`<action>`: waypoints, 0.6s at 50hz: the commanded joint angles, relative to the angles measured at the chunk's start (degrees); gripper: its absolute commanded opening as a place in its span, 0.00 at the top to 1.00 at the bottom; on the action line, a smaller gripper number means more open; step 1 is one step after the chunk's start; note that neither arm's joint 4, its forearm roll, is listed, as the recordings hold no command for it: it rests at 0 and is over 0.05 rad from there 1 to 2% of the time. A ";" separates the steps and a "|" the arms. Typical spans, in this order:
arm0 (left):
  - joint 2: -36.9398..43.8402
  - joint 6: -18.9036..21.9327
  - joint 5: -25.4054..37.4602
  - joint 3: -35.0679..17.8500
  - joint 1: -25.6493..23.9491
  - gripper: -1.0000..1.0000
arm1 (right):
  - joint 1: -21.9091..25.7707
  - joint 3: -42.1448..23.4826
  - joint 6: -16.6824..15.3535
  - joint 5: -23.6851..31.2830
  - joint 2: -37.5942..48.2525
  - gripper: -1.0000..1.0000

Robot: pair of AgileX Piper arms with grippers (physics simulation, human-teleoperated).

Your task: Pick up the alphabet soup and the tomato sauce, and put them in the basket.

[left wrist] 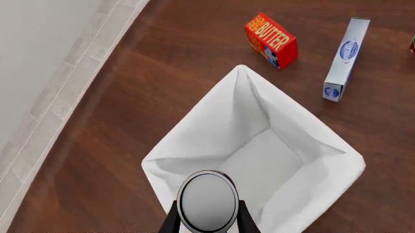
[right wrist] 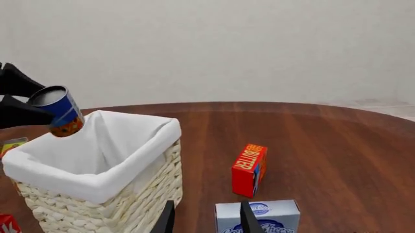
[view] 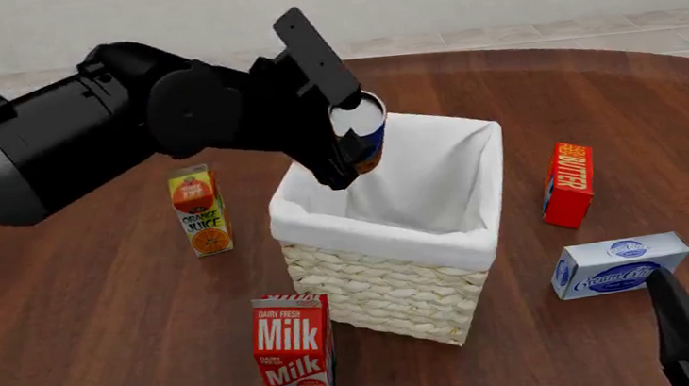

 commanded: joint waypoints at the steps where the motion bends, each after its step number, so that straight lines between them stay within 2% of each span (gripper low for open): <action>1: 3.75 2.71 1.41 -2.48 0.86 1.00 | -0.12 0.02 0.68 -0.10 0.00 0.00; 15: 7.43 5.17 2.13 -3.34 0.91 1.00 | -0.11 0.00 1.50 -0.52 0.00 0.00; 30: 9.29 5.73 2.20 -3.89 0.22 1.00 | -0.18 -0.03 2.08 -0.67 0.00 0.00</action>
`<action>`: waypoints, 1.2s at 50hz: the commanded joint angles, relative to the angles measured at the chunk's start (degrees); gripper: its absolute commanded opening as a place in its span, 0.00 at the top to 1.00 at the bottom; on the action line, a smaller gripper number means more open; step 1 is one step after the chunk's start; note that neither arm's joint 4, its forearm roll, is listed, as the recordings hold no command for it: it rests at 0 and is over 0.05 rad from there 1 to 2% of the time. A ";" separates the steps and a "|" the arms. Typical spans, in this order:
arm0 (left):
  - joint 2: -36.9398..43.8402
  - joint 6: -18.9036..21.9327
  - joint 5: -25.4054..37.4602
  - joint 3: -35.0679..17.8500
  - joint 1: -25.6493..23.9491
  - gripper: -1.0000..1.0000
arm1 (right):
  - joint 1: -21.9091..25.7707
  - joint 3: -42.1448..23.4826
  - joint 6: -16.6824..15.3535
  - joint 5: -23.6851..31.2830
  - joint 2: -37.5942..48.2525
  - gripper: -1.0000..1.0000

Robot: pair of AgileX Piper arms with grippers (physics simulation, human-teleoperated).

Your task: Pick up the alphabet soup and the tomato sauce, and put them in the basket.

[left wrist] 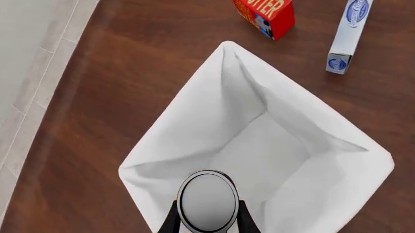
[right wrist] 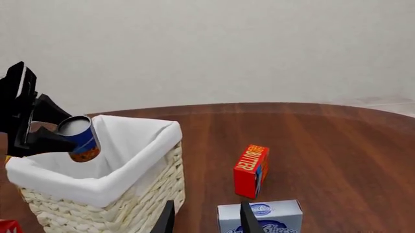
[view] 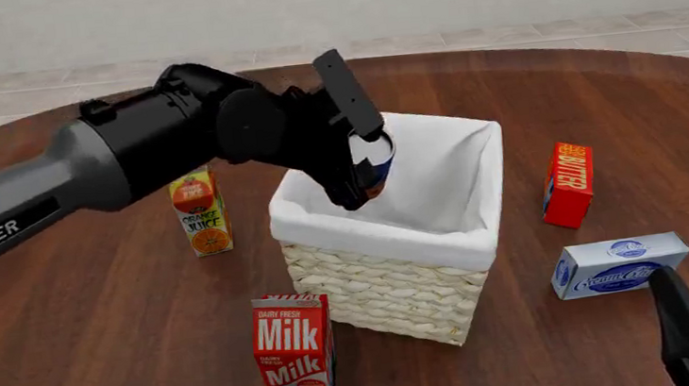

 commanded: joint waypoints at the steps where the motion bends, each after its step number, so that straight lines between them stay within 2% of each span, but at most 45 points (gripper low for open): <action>1: 1.38 1.71 0.06 -1.17 -0.33 1.00 | -0.04 -0.02 0.48 -0.15 0.00 0.00; 10: 2.01 1.85 -0.16 -0.88 -0.79 1.00 | -0.10 0.00 0.76 -0.29 -0.01 0.00; 17: 2.90 1.33 0.65 -2.67 -0.67 1.00 | -0.18 0.01 0.88 -0.42 -0.01 0.00; 18: 3.19 1.12 0.82 -3.25 -0.44 0.00 | -0.19 0.01 0.90 -0.41 -0.01 0.00; 42: 3.20 1.14 1.21 -4.43 0.05 0.00 | -0.20 0.02 0.79 -0.47 -0.01 0.00; 60: 0.79 0.16 2.87 -7.47 0.06 0.00 | -0.13 -0.01 0.52 -0.41 0.00 0.00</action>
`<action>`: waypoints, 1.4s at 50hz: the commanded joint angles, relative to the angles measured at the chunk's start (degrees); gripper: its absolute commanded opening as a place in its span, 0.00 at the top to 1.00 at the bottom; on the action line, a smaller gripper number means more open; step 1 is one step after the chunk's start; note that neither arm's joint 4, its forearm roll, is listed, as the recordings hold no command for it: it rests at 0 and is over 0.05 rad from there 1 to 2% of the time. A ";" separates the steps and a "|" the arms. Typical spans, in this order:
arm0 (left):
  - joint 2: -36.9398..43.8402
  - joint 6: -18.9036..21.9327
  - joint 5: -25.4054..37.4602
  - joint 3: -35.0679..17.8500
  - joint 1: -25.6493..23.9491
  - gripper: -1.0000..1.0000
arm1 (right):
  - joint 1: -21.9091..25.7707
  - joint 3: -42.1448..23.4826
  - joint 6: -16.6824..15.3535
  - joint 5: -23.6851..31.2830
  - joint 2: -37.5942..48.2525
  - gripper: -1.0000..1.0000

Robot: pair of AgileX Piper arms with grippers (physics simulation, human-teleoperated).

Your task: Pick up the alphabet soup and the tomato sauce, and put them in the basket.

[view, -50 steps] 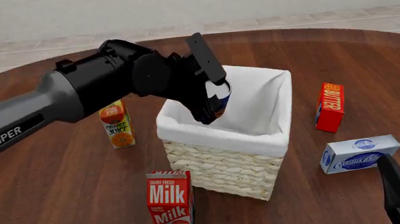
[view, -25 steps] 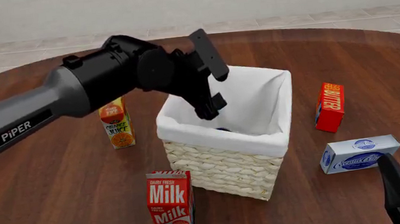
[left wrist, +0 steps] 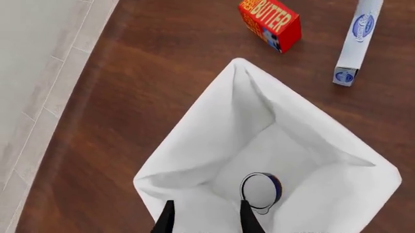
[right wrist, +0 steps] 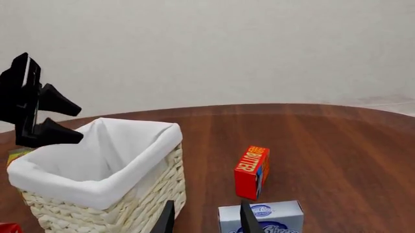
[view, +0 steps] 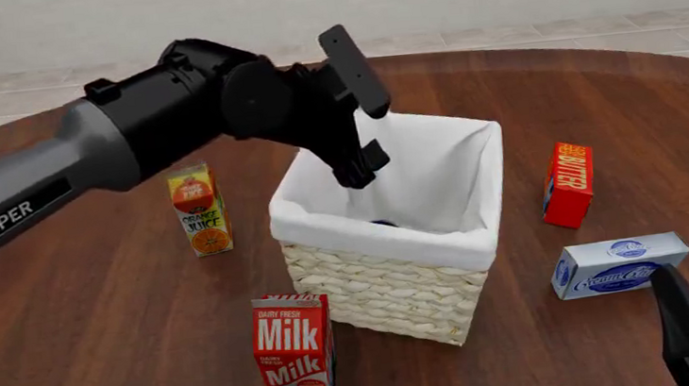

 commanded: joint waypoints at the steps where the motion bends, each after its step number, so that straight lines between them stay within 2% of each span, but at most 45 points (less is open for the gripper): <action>1: -1.67 -0.74 0.70 -1.40 -0.13 0.00 | 0.02 -0.02 -0.18 0.03 0.00 0.00; 13: -6.04 -3.59 -0.92 1.19 -2.03 0.00 | 0.20 -0.01 -0.78 0.09 0.00 0.00; 17: -6.81 -4.80 -0.88 -0.08 -1.91 0.00 | 0.28 -0.01 -0.90 0.15 0.00 0.00; 24: -10.39 -7.96 -1.96 0.60 -3.62 0.00 | 0.34 -0.01 -1.08 0.28 0.00 0.00; 28: -12.25 -10.37 -2.88 0.92 -4.22 0.00 | 0.42 -0.02 -1.27 0.29 0.00 0.00; 31: -15.82 -13.78 -4.53 2.61 -5.49 0.00 | 0.53 -0.03 -1.59 0.36 0.00 0.00; 36: -18.19 -15.52 -4.91 2.72 -6.23 0.00 | 0.61 -0.03 -1.77 0.43 0.00 0.00; 38: -21.10 -18.72 -5.84 3.46 -6.65 0.00 | 0.46 -0.04 -1.68 0.32 0.00 0.00; 42: -23.63 -18.99 -7.09 5.96 -7.27 0.00 | 0.56 -0.04 -1.78 0.38 0.00 0.00; 56: -28.57 -22.98 -9.28 8.23 -7.41 0.00 | 0.58 -0.53 -2.12 0.67 0.00 0.00; 62: -31.20 -24.36 -10.16 9.71 -7.12 0.00 | 0.75 -2.92 -3.20 2.98 0.06 0.00; 63: -31.94 -24.65 -10.46 10.10 -7.24 0.00 | 0.39 -4.56 -3.92 5.06 0.21 0.00; 70: -32.54 -25.27 -11.01 10.14 -6.86 0.00 | -0.10 -10.01 -5.35 9.87 0.59 0.00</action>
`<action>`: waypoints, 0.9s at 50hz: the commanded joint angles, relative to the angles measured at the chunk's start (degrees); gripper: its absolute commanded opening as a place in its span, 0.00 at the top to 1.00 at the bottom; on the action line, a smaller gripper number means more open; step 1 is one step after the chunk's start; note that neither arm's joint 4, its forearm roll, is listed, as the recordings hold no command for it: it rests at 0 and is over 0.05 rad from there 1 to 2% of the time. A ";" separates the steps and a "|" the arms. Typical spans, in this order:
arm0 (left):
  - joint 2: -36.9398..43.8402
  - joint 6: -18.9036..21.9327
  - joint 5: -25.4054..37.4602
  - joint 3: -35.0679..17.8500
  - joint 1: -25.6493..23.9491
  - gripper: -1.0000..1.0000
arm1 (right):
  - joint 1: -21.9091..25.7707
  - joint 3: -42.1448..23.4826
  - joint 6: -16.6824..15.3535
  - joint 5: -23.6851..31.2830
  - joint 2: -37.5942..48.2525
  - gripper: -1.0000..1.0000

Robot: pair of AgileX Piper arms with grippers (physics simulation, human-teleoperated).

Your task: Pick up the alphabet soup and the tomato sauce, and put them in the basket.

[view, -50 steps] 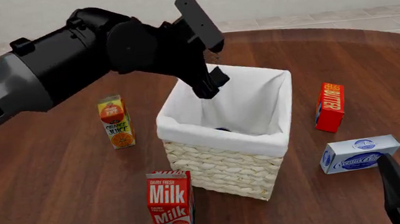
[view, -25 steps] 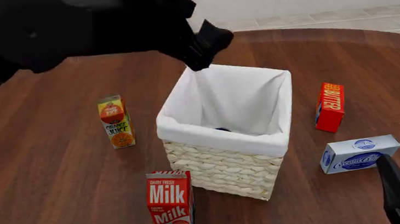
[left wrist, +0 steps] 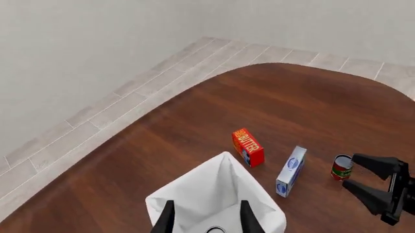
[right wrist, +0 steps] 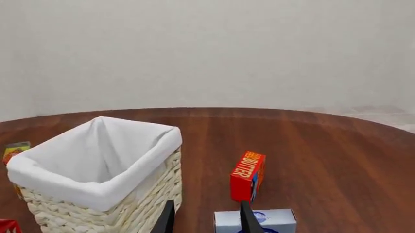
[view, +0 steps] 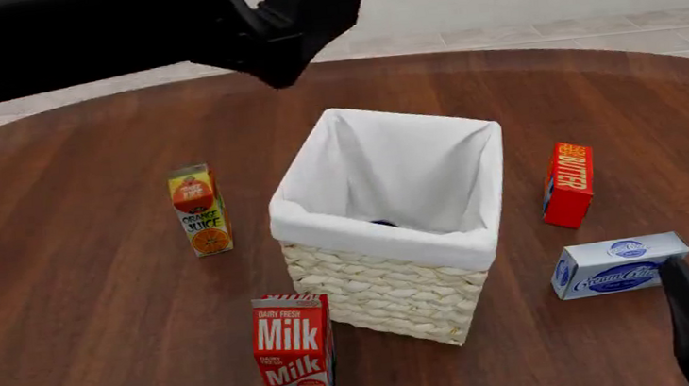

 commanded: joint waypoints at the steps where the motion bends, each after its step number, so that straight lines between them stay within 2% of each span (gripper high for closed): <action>1: -3.03 -1.99 -1.33 1.22 0.20 0.00 | -0.48 -6.95 -1.88 6.12 0.78 0.00; 8: -3.75 -2.46 -1.71 1.33 0.45 0.00 | -0.59 -14.21 -3.95 9.77 2.85 0.00; 10: -3.75 -2.46 -1.72 1.33 0.45 0.00 | -0.59 -14.23 -3.95 9.78 2.86 0.00; 11: -3.99 -2.60 -1.93 1.53 0.47 0.00 | -1.21 -16.32 -4.26 10.44 4.55 0.00; 13: -4.23 -3.00 -2.23 1.58 0.56 0.00 | -2.67 -18.04 -6.91 10.83 7.19 0.00; 16: -4.60 -3.43 -2.43 1.44 0.59 0.00 | -4.16 -19.66 -6.84 11.49 8.73 0.00; 23: -6.02 -5.34 -3.38 0.99 0.26 0.00 | -6.01 -26.50 -9.93 16.44 12.60 0.00; 27: -6.41 -5.40 -3.70 1.19 -0.34 0.00 | -6.13 -32.12 -10.60 20.19 13.70 0.00; 33: -7.00 -5.88 -4.61 2.29 -0.72 0.00 | -6.93 -39.61 -9.23 24.13 18.13 0.00; 41: -7.76 -5.99 -5.03 3.19 -1.56 0.00 | -8.28 -47.30 -11.73 26.92 22.62 0.00; 45: -8.12 -6.08 -5.00 2.91 -1.42 0.00 | -8.31 -50.76 -10.17 29.18 26.32 0.00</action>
